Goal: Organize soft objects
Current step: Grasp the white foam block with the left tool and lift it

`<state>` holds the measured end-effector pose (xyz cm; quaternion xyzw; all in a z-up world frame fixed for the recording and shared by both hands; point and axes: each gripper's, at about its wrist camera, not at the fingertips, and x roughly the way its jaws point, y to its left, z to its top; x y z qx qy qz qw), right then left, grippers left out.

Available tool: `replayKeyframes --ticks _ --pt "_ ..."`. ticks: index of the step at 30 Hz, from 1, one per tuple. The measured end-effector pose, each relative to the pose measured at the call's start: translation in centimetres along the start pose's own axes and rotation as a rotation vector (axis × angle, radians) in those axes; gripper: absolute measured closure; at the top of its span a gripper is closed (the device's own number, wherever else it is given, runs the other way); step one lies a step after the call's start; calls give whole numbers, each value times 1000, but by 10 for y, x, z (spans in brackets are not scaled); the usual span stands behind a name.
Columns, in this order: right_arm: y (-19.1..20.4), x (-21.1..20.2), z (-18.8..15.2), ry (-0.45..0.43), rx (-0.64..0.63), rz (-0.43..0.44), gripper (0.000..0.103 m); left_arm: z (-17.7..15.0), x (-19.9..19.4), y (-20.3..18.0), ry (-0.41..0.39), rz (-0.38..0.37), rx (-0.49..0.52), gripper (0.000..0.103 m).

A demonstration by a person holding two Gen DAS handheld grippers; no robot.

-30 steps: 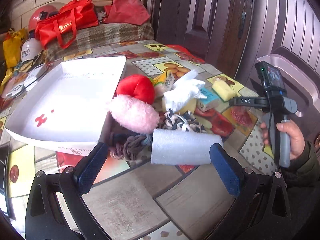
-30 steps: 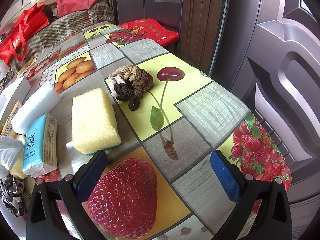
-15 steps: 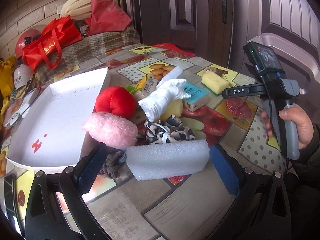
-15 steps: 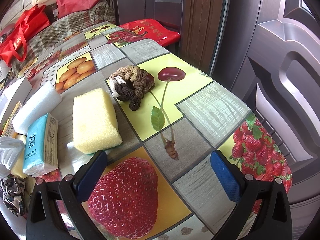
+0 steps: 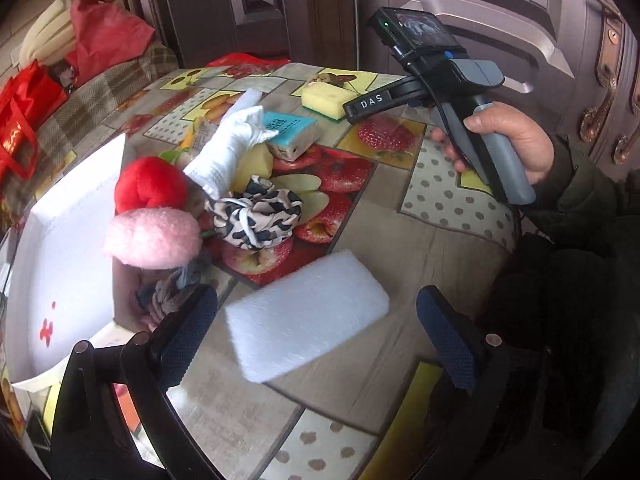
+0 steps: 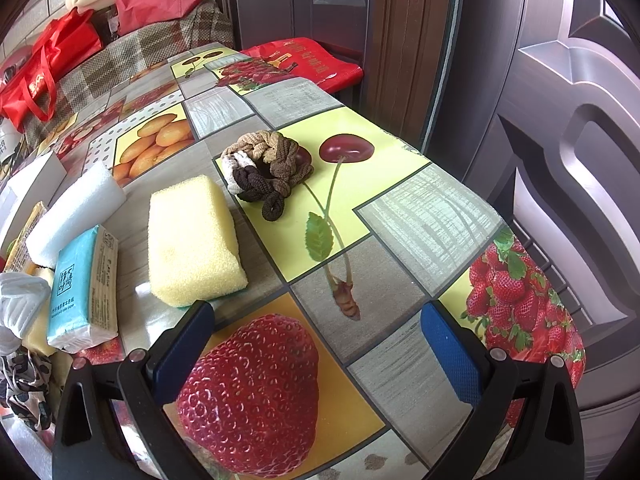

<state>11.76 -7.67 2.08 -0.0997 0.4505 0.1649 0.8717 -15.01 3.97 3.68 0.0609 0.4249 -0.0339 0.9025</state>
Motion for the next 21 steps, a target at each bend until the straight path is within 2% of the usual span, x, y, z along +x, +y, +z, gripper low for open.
replayKeyframes --ticks 4,9,12,15,18,21 --pt "1 0 0 0 0 4 0 2 -7 10 -2 43 13 3" --pt "0 1 0 0 -1 4 0 7 11 1 65 -29 154 3" --pt "0 1 0 0 0 5 0 11 23 0 103 -96 204 3" --pt "0 1 0 0 -1 4 0 12 36 0 156 -128 232 3" --pt "0 1 0 0 0 5 0 9 50 -2 208 -123 251 3" --pt "0 1 0 0 -1 5 0 8 56 1 216 -142 209 3"
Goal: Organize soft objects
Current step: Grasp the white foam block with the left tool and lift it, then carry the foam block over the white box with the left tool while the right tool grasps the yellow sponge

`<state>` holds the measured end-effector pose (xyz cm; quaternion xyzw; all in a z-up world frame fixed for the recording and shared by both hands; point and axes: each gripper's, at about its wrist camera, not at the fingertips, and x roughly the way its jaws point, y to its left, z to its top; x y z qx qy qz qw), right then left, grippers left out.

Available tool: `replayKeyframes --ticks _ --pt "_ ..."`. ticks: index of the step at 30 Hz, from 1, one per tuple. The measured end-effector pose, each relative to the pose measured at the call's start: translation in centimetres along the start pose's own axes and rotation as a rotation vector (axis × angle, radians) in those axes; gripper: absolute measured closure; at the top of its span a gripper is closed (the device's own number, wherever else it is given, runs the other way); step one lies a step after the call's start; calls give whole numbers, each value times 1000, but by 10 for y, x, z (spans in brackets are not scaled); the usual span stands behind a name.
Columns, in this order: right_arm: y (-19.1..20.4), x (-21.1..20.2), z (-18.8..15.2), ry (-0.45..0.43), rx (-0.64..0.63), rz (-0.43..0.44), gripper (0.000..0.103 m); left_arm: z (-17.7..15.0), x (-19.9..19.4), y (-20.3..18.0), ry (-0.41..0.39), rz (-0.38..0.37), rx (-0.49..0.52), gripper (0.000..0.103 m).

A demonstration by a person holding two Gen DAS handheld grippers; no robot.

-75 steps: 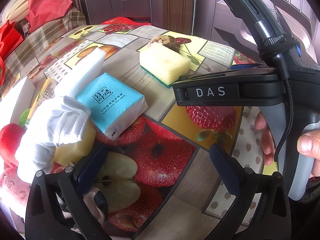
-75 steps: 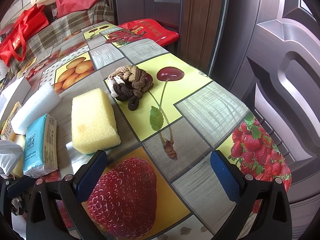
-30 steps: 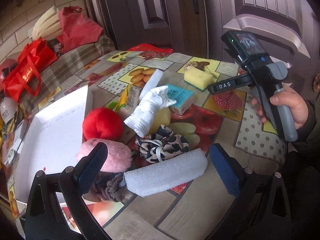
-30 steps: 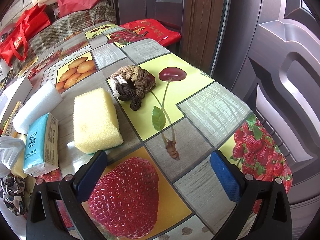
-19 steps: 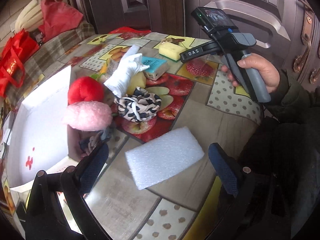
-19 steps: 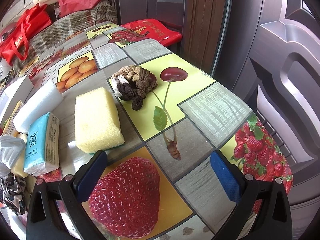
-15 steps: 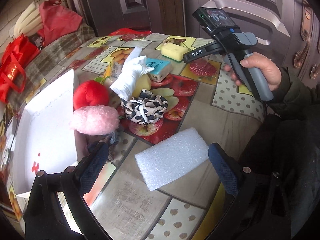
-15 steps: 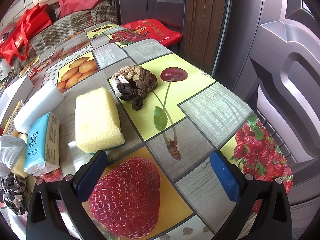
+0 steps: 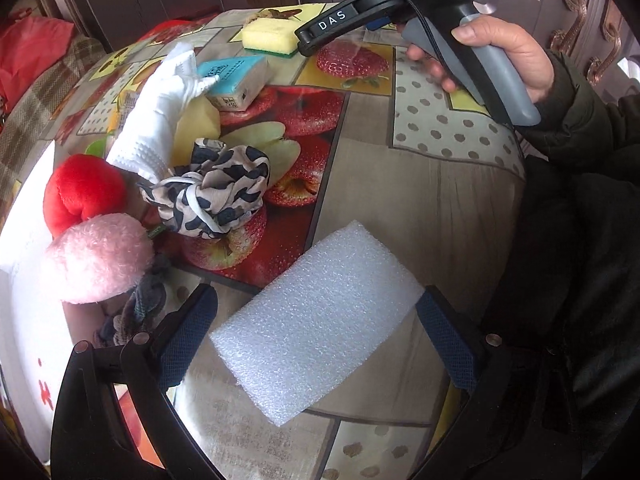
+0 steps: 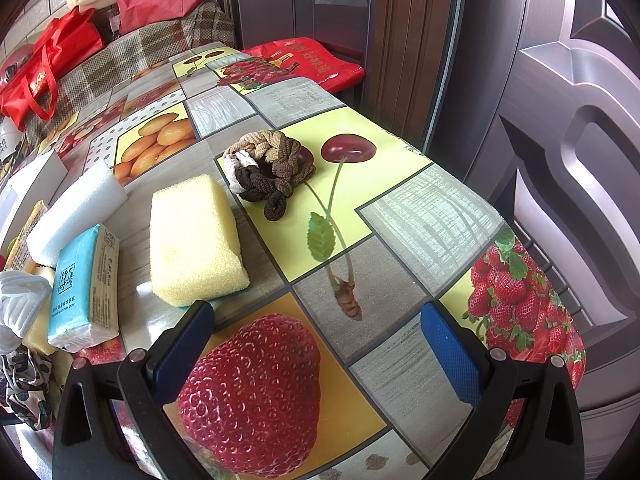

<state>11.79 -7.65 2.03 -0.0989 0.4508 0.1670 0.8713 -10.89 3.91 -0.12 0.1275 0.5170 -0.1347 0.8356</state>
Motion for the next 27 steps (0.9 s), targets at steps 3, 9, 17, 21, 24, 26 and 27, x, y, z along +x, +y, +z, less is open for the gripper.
replayKeyframes --ticks 3,9,17,21,24,26,27 --pt "0 0 0 0 0 0 0 -4 0 4 -29 -18 -55 3" --pt "-12 -10 -2 -55 50 117 0 -11 -20 0 -177 7 -99 12" --pt "5 -22 16 -154 -101 276 0 -2 -96 57 -695 129 -512 11" --pt "26 -14 20 -126 -183 221 0 -15 -102 74 -758 287 -659 11" --pt "38 -8 18 -97 -233 226 19 -36 -101 87 -748 296 -734 11" --pt "45 -1 16 -63 -267 203 37 -44 -97 99 -729 312 -785 11" --pt "48 5 16 -45 -272 197 37 -45 -94 104 -718 318 -803 11"
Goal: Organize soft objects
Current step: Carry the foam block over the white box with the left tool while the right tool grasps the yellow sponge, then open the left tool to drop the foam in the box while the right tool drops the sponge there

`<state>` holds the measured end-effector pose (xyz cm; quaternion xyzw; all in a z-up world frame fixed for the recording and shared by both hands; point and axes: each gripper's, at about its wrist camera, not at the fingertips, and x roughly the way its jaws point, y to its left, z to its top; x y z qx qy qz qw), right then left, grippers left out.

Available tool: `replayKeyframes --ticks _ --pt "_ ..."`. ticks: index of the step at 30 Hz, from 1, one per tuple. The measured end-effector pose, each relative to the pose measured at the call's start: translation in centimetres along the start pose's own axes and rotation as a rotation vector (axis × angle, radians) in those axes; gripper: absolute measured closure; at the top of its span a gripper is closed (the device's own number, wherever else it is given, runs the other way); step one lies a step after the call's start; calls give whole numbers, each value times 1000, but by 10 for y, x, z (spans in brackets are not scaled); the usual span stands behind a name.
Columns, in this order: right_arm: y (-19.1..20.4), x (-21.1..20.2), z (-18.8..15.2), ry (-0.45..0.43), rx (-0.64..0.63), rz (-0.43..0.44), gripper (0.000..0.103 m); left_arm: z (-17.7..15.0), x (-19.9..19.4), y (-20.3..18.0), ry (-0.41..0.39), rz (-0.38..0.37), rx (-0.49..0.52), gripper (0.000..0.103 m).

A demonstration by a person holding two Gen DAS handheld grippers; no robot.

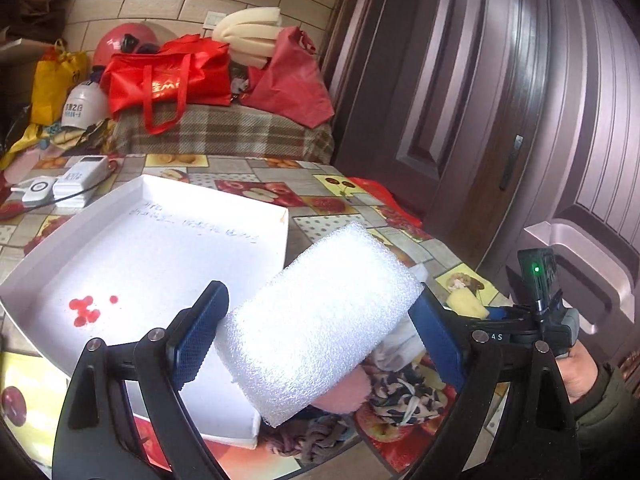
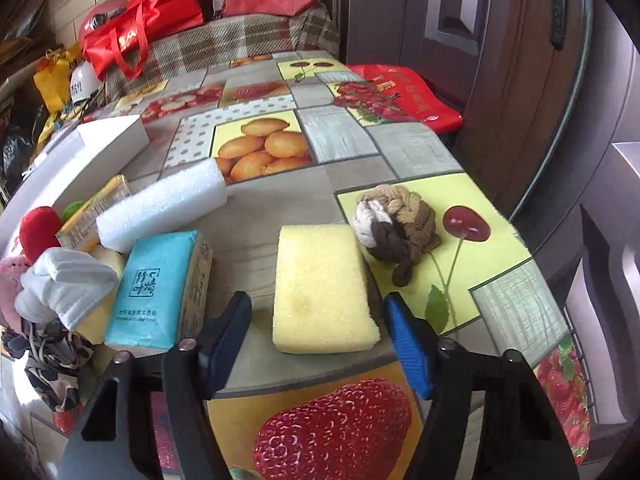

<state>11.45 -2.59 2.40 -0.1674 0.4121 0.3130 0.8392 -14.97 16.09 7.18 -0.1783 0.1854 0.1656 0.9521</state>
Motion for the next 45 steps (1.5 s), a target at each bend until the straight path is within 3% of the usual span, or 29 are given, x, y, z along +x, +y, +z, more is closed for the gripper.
replayKeyframes --ticks 3,4,9,13,16,20,27,34,45 --pt "2 0 2 -22 -4 -16 46 -2 2 4 6 66 1 11" --pt "3 -1 2 -29 -7 -5 61 -2 4 3 7 90 11 11" --pt "6 -12 -1 -92 -15 57 63 -6 4 0 -7 177 66 11" --pt "16 -49 -8 -312 0 55 62 -7 4 4 -30 247 83 11" --pt "31 -73 -20 -469 10 93 61 -9 2 13 -82 343 95 11" --pt "57 -84 -25 -542 -38 120 61 -15 4 30 -114 463 117 11" --pt "92 -83 -23 -533 -100 190 61 -15 -4 60 -129 524 66 11" --pt "129 -75 -21 -499 -157 242 61 -12 -6 77 -115 534 22 11" --pt "195 -74 -27 -524 -308 296 61 -6 -3 99 -87 573 -12 11"
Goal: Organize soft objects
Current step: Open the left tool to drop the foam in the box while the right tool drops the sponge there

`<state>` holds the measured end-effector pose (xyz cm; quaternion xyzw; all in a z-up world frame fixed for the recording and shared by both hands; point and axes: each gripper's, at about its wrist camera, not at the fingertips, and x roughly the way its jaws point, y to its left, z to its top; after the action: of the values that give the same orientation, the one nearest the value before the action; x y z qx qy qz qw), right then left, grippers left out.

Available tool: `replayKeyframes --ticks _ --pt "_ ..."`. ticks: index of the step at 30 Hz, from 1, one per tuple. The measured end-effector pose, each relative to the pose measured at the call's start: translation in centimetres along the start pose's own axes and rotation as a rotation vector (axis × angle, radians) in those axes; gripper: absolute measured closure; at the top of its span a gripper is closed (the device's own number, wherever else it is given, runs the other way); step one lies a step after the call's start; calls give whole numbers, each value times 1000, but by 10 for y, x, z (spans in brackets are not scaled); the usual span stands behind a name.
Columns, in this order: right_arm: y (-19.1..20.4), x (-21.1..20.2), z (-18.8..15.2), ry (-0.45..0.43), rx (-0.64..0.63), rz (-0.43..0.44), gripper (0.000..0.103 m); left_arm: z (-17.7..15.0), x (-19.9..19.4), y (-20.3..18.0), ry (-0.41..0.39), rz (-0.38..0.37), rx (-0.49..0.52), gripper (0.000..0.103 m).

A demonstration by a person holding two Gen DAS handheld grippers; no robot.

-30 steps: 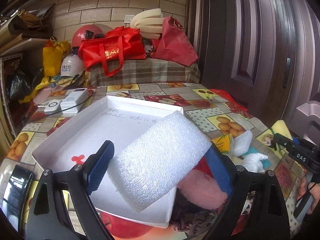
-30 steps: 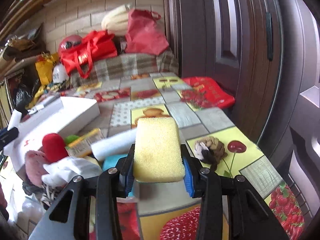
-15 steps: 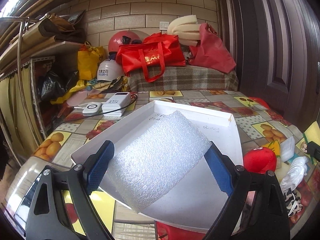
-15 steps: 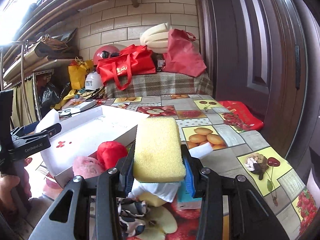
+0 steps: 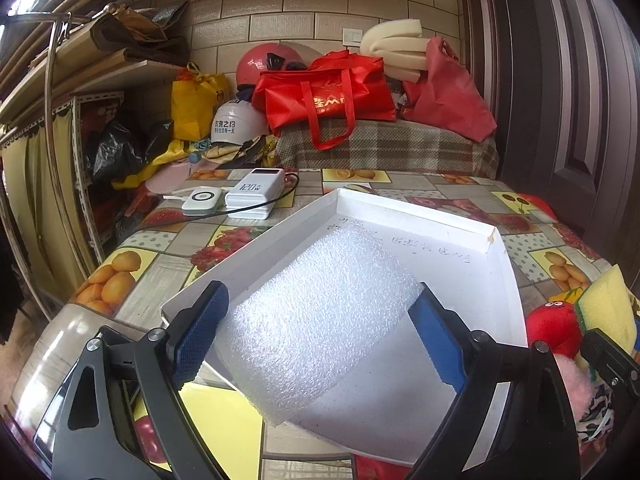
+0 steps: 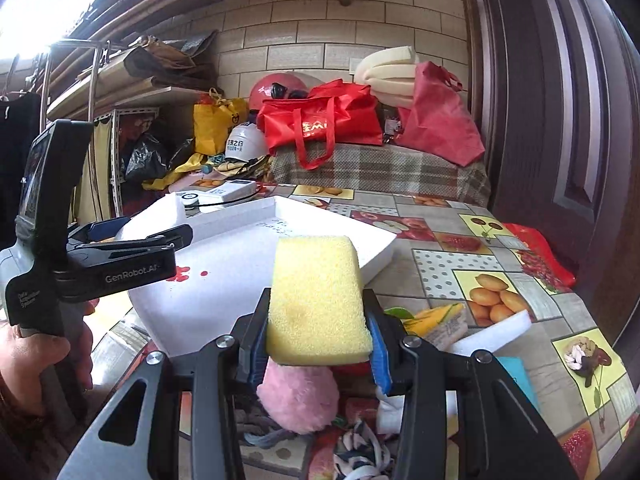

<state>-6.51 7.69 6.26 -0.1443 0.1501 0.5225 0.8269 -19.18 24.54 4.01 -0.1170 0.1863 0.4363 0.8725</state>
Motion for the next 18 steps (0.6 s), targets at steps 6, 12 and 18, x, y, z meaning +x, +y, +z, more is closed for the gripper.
replayKeyframes --ticks 6,12,18 --pt "26 17 8 0 -44 25 61 9 23 10 32 49 -4 11" --pt "47 43 18 17 -59 41 61 15 52 17 106 49 -5 11" --pt "46 72 26 79 -1 12 61 17 69 17 168 17 -1 11"
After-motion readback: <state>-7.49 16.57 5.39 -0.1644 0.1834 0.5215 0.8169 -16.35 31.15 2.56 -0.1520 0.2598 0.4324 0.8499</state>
